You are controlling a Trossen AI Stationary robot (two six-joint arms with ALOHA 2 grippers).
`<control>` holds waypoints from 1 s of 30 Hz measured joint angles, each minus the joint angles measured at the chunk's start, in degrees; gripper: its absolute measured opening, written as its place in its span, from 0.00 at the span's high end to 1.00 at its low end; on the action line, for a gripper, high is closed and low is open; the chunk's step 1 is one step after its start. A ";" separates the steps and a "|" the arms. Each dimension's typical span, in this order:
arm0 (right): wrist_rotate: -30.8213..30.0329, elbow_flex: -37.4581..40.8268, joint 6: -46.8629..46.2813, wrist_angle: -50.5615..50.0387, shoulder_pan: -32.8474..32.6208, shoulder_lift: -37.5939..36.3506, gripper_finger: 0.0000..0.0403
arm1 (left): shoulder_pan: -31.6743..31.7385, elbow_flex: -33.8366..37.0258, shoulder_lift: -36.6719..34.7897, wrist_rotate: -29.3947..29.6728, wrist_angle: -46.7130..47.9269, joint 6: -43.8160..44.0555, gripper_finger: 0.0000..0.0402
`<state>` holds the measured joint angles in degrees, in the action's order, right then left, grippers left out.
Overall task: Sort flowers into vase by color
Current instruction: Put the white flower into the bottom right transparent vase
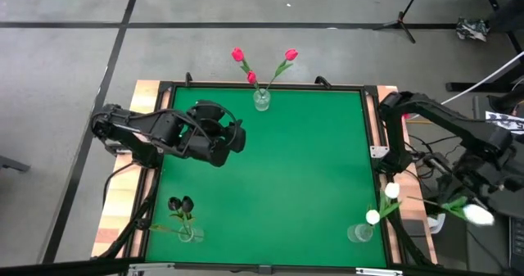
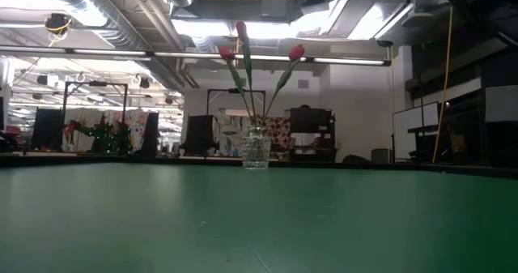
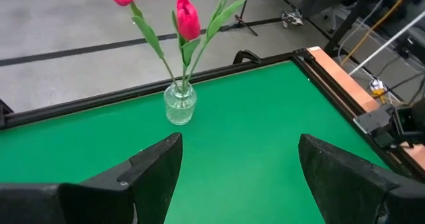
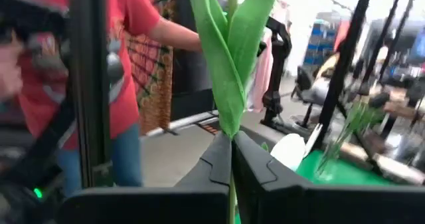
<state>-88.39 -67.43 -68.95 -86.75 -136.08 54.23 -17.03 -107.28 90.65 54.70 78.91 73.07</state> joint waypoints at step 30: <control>0.08 4.01 -1.88 41.76 50.69 16.18 1.00 | -2.18 0.04 2.86 -0.51 -0.14 -0.36 0.27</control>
<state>-88.31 -63.42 -70.83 -44.99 -85.39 70.41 -19.21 -107.24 93.51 54.19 78.77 72.71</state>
